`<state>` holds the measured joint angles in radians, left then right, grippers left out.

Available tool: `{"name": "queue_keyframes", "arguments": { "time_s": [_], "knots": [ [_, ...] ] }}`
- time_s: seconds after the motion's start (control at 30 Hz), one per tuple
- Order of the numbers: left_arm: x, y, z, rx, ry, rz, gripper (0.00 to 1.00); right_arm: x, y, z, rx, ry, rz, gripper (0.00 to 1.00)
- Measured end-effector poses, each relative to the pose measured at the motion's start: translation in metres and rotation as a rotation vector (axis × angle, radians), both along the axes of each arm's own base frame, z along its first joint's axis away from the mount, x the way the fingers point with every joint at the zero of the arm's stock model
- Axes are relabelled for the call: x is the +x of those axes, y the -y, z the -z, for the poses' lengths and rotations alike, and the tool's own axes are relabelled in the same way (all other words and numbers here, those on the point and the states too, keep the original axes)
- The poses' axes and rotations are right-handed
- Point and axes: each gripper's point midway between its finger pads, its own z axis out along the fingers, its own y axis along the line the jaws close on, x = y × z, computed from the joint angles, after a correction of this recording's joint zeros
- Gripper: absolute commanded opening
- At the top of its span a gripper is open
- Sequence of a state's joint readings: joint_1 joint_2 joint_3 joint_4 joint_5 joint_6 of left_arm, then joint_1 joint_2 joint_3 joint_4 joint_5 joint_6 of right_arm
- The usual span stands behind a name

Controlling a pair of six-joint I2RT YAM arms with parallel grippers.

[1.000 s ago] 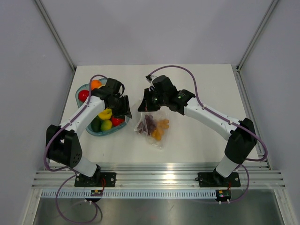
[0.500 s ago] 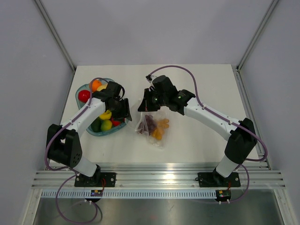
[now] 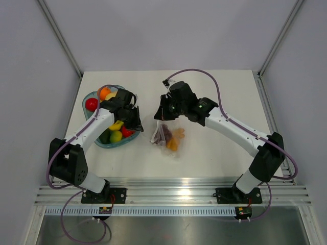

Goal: Place the food in the zip-top bag and seal the zipper
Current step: Adjust the zipper food storage bag at the center of the board.

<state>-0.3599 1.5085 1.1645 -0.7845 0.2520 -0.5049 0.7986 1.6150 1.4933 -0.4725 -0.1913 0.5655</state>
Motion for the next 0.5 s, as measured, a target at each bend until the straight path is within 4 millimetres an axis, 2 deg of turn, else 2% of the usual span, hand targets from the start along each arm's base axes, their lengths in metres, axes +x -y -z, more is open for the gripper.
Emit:
{"name": "queue_keyframes", "arguments": {
  "time_s": [0.07, 0.17, 0.33, 0.4, 0.5],
  "knots": [
    [-0.002, 0.004, -0.009, -0.017, 0.020, 0.013, 0.00, 0.003, 0.007, 0.004, -0.040, 0.020, 0.018, 0.00],
    [-0.004, 0.018, -0.035, -0.049, 0.065, 0.058, 0.00, 0.012, 0.024, 0.010, -0.095, 0.034, 0.051, 0.00],
    [-0.002, 0.066, -0.099, -0.148, 0.204, 0.180, 0.00, 0.044, 0.068, 0.013, -0.153, 0.035, 0.164, 0.00],
    [-0.003, 0.079, -0.127, -0.190, 0.257, 0.212, 0.00, 0.052, 0.081, 0.007, -0.172, 0.047, 0.197, 0.00],
    [0.002, 0.087, -0.163, -0.240, 0.335, 0.220, 0.00, 0.047, 0.086, -0.014, -0.151, 0.085, 0.201, 0.00]
  ]
}}
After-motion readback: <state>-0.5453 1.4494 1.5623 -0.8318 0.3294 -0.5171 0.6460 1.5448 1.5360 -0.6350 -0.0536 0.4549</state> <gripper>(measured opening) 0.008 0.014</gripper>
